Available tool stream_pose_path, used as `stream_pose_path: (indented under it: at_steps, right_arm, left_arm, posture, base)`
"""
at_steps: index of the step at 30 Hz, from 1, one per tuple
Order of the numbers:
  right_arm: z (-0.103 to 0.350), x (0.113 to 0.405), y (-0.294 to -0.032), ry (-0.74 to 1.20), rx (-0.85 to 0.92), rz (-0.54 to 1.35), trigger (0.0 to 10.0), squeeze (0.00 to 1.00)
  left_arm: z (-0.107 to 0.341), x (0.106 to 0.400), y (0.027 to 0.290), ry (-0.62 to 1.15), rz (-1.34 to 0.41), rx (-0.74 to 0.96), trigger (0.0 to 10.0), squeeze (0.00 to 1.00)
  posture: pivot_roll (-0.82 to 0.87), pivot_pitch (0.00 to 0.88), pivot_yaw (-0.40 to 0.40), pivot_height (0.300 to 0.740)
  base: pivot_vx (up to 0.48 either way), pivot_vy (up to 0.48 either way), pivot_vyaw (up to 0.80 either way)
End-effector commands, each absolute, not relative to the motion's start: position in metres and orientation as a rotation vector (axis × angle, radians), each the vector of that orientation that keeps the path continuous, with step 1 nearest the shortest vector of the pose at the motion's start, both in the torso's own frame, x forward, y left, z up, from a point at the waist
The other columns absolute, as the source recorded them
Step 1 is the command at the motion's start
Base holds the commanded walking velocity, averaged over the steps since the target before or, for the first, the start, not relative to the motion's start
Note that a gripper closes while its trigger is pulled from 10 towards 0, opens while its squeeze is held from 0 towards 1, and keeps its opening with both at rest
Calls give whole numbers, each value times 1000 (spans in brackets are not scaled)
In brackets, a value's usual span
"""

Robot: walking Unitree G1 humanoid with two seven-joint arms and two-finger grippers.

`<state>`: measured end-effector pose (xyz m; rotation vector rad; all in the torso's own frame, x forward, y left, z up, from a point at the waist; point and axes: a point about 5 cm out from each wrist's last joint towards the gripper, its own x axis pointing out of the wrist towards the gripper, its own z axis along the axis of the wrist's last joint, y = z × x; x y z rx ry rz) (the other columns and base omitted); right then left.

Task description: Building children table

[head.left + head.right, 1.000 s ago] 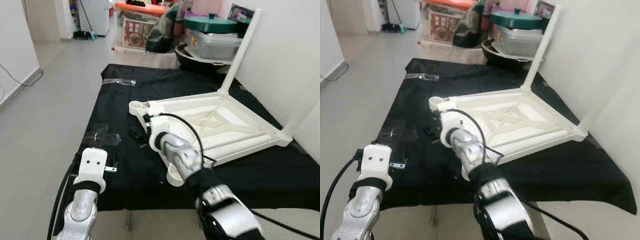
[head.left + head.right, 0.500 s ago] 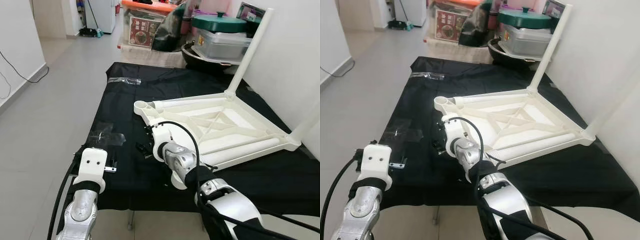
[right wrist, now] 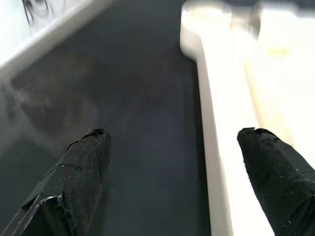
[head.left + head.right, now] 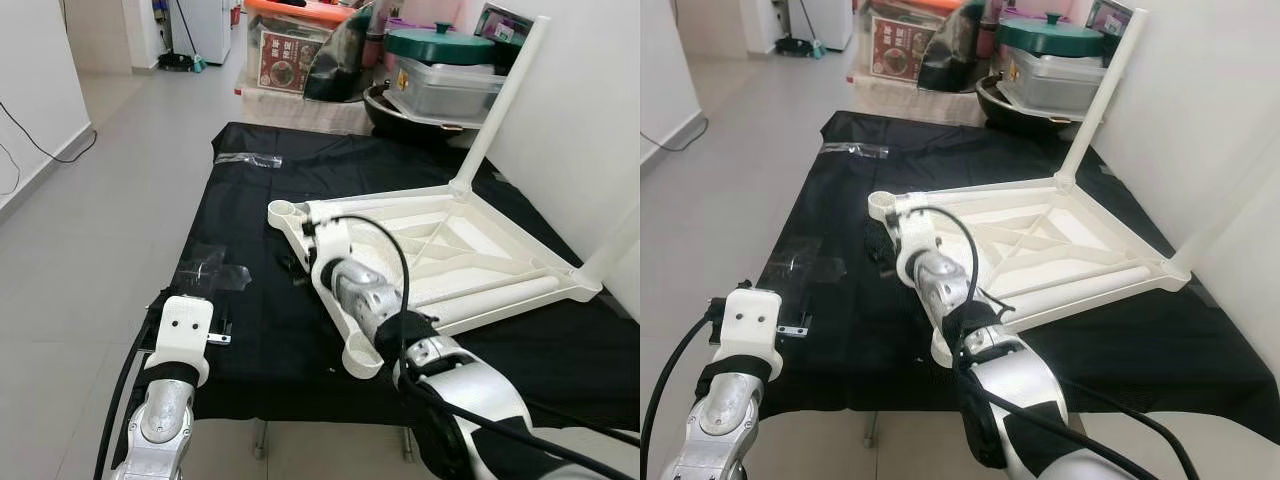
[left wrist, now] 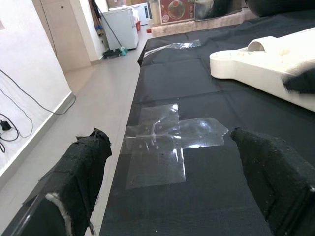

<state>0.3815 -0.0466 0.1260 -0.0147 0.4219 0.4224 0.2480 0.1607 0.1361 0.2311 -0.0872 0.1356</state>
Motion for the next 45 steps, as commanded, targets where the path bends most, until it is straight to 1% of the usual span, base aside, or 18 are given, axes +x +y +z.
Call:
stream_pose_path:
  at_steps: [1, 9, 10, 11, 12, 14, 16, 17, 18, 19, 20, 24, 30, 31, 34, 37, 42, 45]
  right_arm:
    - [117, 380, -55, 469, -29, 399, 10000, 0]
    - [111, 382, -78, 501, -43, 336, 10000, 0]
    - [110, 381, -79, 507, -48, 351, 9725, 0]
    - [110, 381, -79, 507, -48, 351, 9725, 0]
    - [107, 379, -76, 519, -44, 394, 4980, 0]
    - [107, 379, -76, 519, -44, 394, 4980, 0]
    - [96, 370, -67, 573, -58, 505, 3608, 0]
    - [96, 370, -67, 573, -58, 505, 3608, 0]
    - [90, 365, -63, 604, -59, 554, 2627, 0]
    - [87, 362, -61, 623, -59, 580, 2627, 0]
    - [83, 359, -60, 634, -77, 606, 0, 0]
    - [77, 353, -57, 646, -134, 674, 0, 0]
    - [72, 349, -58, 660, -200, 717, 0, 0]
    - [68, 347, -60, 654, -272, 772, 0, 0]
    - [68, 346, -61, 653, -294, 792, 0, 0]
    - [66, 342, -67, 610, -408, 935, 0, 0]
    - [67, 339, -71, 574, -470, 1052, 0, 0]
    - [65, 328, -98, 544, -617, 1280, 0, 0]
  left_arm:
    - [135, 249, 158, -77, 127, 234, 10000, 0]
    - [135, 248, 158, -77, 130, 234, 10000, 0]
    - [135, 248, 158, -77, 130, 233, 10000, 0]
    - [135, 248, 158, -77, 130, 233, 10000, 0]
    - [135, 248, 158, -76, 129, 233, 10000, 0]
    - [135, 248, 158, -76, 129, 233, 10000, 0]
    - [135, 248, 157, -75, 126, 233, 10000, 0]
    - [135, 248, 157, -75, 126, 233, 10000, 0]
    - [135, 248, 156, -74, 124, 233, 10000, 0]
    - [134, 248, 156, -73, 123, 232, 10000, 0]
    - [134, 248, 156, -72, 125, 233, 10000, 0]
    - [134, 247, 157, -67, 128, 235, 10000, 0]
    - [133, 246, 157, -62, 126, 239, 10000, 0]
    - [133, 247, 157, -59, 125, 240, 10000, 0]
    - [132, 247, 157, -58, 124, 241, 10000, 0]
    - [132, 246, 157, -55, 124, 242, 10000, 0]
    - [132, 246, 157, -54, 125, 242, 10000, 0]
    - [131, 245, 157, -49, 125, 243, 10000, 0]
  posture:
    - [182, 0, -174, 740]
    - [183, 0, -180, 740]
    - [183, 0, -180, 740]
    - [183, 0, -180, 740]
    - [183, 0, -180, 740]
    - [183, 0, -180, 740]
    - [184, 0, -180, 740]
    - [184, 0, -180, 740]
    - [184, 0, -180, 740]
    - [188, 0, -184, 740]
    - [188, 0, -186, 740]
    - [190, 0, -187, 740]
    - [190, 0, -187, 740]
    - [190, 0, -187, 740]
    - [190, 0, -187, 740]
    - [184, 0, -186, 740]
    - [182, 0, -186, 740]
    - [164, 0, -179, 740]
  base:
    - [0, 0, 0]
    - [0, 0, 0]
    - [0, 0, 0]
    - [0, 0, 0]
    - [0, 0, 0]
    - [0, 0, 0]
    - [0, 0, 0]
    - [0, 0, 0]
    - [0, 0, 0]
    - [0, 0, 0]
    - [0, 0, 0]
    - [0, 0, 0]
    - [0, 0, 0]
    - [0, 0, 0]
    - [0, 0, 0]
    - [0, 0, 0]
    - [0, 0, 0]
    - [0, 0, 0]
